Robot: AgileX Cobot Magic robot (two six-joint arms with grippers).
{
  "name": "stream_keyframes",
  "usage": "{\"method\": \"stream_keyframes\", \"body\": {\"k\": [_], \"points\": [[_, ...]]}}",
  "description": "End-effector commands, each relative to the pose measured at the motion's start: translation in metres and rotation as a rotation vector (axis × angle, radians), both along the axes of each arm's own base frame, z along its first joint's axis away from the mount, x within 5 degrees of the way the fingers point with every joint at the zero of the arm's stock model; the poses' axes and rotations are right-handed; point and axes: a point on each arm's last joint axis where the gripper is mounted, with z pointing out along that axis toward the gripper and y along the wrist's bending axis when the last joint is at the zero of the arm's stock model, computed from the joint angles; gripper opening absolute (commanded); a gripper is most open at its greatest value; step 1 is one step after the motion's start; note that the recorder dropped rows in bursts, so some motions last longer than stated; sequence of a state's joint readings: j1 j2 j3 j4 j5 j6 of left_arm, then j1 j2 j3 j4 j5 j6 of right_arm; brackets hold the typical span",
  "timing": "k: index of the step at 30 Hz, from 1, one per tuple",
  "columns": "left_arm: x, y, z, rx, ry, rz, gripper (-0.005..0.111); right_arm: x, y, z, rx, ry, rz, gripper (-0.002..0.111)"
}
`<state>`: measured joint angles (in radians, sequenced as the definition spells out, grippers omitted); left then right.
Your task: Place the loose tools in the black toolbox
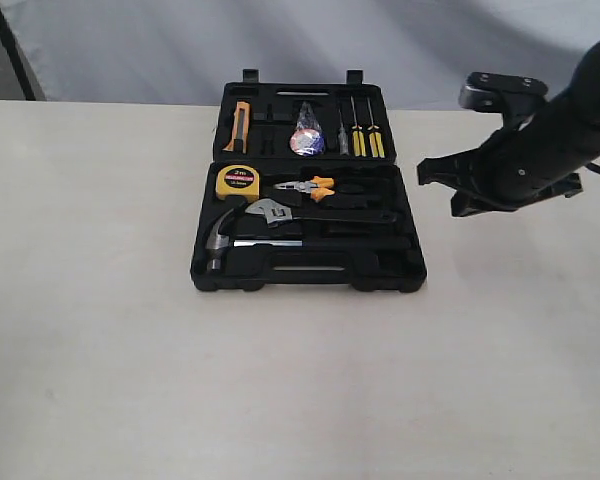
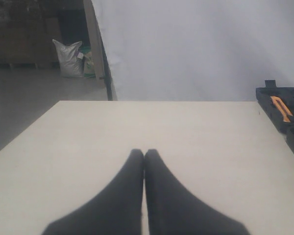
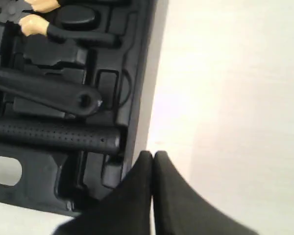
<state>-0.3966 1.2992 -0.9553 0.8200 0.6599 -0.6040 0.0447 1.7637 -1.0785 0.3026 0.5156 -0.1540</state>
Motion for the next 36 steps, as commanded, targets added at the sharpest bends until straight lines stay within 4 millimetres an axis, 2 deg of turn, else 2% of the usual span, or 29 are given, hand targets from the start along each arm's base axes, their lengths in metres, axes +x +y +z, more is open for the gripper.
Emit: {"method": "stream_keyframes", "body": {"k": [1, 8, 12, 17, 20, 23, 26, 29, 33, 36], "points": [[-0.002, 0.0, -0.001, -0.027, -0.005, 0.001, 0.001, -0.022, -0.007, 0.015, 0.04, -0.04, -0.086, 0.0], [-0.002, 0.0, -0.001, -0.027, -0.005, 0.001, 0.001, -0.076, -0.009, 0.05, 0.035, -0.123, -0.074, 0.0], [-0.002, 0.0, -0.001, -0.027, -0.005, 0.001, 0.001, -0.118, -0.013, 0.071, 0.008, -0.222, -0.074, 0.0], [-0.002, 0.0, -0.001, -0.027, -0.005, 0.001, 0.001, -0.183, -0.019, 0.092, -0.045, -0.41, -0.078, -0.001], [-0.002, 0.0, -0.001, -0.027, -0.005, 0.001, 0.001, -0.219, -0.023, 0.096, -0.078, -0.548, -0.086, -0.001], [-0.002, 0.0, -0.001, -0.027, -0.005, 0.001, 0.001, -0.25, -0.027, 0.089, -0.133, -0.664, -0.077, -0.001], [-0.002, 0.0, -0.001, -0.027, -0.005, 0.001, 0.001, -0.276, -0.028, 0.08, -0.151, -0.757, -0.078, -0.001], [-0.002, 0.0, -0.001, -0.027, -0.005, 0.001, 0.001, -0.299, -0.029, 0.08, -0.141, -0.871, -0.09, -0.001], [-0.002, 0.0, -0.001, -0.027, -0.005, 0.001, 0.001, -0.322, -0.029, 0.085, -0.131, -1.026, -0.103, -0.001], [-0.002, 0.0, -0.001, -0.027, -0.005, 0.001, 0.001, -0.323, -0.029, 0.087, -0.134, -1.037, -0.101, -0.001]]}}
